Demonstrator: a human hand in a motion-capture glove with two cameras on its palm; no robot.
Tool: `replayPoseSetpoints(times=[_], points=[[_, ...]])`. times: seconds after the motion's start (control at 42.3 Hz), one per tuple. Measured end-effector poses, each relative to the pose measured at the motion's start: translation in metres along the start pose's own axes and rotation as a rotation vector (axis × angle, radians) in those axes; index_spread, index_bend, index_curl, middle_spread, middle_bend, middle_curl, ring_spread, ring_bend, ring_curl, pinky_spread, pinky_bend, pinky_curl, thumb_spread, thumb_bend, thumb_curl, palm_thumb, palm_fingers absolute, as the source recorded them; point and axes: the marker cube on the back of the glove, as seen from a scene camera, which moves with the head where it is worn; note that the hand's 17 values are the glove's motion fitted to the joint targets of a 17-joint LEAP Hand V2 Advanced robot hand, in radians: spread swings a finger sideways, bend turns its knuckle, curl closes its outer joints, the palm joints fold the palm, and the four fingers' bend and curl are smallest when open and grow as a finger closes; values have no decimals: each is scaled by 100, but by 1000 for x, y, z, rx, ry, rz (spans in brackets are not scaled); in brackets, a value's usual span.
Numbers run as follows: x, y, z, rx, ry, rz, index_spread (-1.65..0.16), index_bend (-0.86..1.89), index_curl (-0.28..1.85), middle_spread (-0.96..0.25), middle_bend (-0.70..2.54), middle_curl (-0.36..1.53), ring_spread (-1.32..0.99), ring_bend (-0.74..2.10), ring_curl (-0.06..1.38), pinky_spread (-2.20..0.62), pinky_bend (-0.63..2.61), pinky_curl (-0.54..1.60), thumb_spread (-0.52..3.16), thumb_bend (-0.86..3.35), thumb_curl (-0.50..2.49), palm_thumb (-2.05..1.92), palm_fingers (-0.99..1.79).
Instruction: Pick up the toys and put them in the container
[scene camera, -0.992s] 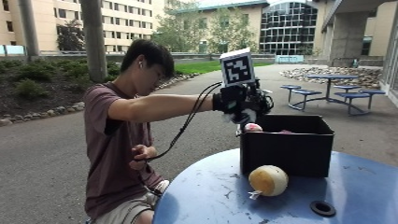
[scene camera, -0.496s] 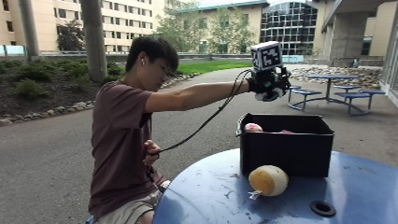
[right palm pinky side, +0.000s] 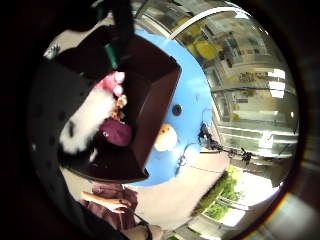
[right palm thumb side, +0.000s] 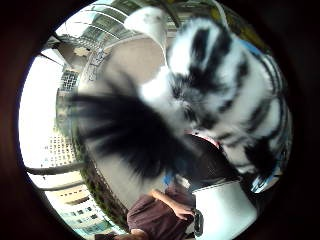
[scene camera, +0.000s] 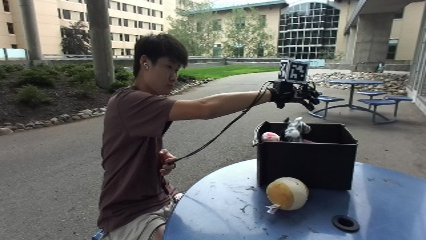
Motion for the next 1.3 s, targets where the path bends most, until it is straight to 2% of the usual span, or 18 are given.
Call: replayPoseSetpoints(times=[0.047, 0.142, 0.378, 0.543, 0.638, 0.732, 0.851, 0.898, 0.969, 0.992, 1.016, 1.087, 1.158, 1.181, 1.205, 1.229, 1.276, 1.299], points=[[12, 5, 1, -13, 12, -12, -17, 0, 61, -14, 50, 58, -26, 102, 62, -18, 142, 55, 82, -8, 98, 20, -53], [21, 9, 0, 4, 5, -6, -15, 0, 46, -5, 31, 51, -18, 83, 55, -10, 139, 51, 93, -7, 87, 12, -49], [74, 34, -8, 38, -58, 73, -15, 2, 32, 4, 15, 43, -7, 62, 45, -1, 124, 45, 107, -4, 68, -1, -36], [154, 77, -12, 42, 32, 101, -16, 5, 26, 3, 17, 40, -4, 54, 42, 2, 115, 41, 115, -4, 58, -4, -27], [165, 85, -16, 73, -57, 195, -18, 5, 24, 2, 18, 40, -4, 52, 41, 2, 111, 39, 119, -4, 53, -4, -23], [204, 104, -14, 64, -40, 286, -18, 6, 22, 1, 18, 40, -3, 50, 40, 3, 108, 38, 122, -3, 49, -4, -20], [247, 134, -8, 58, -58, 232, -20, 7, 20, 0, 17, 39, -3, 50, 39, 3, 106, 37, 124, -3, 45, -3, -18], [264, 142, -3, 52, -35, 283, -20, 7, 19, 0, 17, 39, -3, 49, 39, 3, 105, 36, 126, -3, 44, -3, -18], [289, 151, 8, 29, 12, 372, -21, 10, 19, -3, 19, 39, -4, 48, 38, 3, 102, 35, 128, -2, 42, -2, -14], [294, 153, 12, 22, 17, 363, -21, 11, 20, -6, 20, 39, -4, 48, 38, 3, 100, 35, 130, -2, 41, -2, -12], [299, 156, 17, 13, 18, 345, -21, 16, 21, -4, 3, 35, -4, 52, 39, 3, 103, 36, 131, -2, 41, -2, -19], [314, 160, 36, -13, 21, 305, -22, 16, 22, -4, 4, 32, -5, 53, 39, 3, 104, 35, 134, -1, 39, -1, -19], [321, 155, 56, -33, 12, 359, -22, 16, 23, -4, 3, 28, -5, 55, 39, 3, 105, 36, 136, -1, 38, -1, -21], [322, 153, 63, -41, 8, 370, -22, 11, 22, -7, 21, 32, -5, 51, 38, 3, 102, 35, 137, -1, 38, -1, -14], [322, 150, 71, -50, 5, 364, -23, 15, 23, -5, 3, 28, -5, 55, 40, 3, 106, 36, 137, -1, 37, -1, -21], [321, 147, 81, -62, -2, 348, -22, 11, 22, -8, 20, 31, -5, 51, 38, 3, 102, 35, 138, 0, 37, 0, -14], [315, 138, 105, -95, -25, 328, -23, 10, 22, -9, 19, 31, -5, 51, 38, 3, 101, 35, 139, 0, 37, 1, -15], [312, 133, 119, -118, -33, 322, -23, 15, 23, -6, 1, 27, -5, 55, 40, 3, 105, 36, 139, 0, 37, 2, -22]])
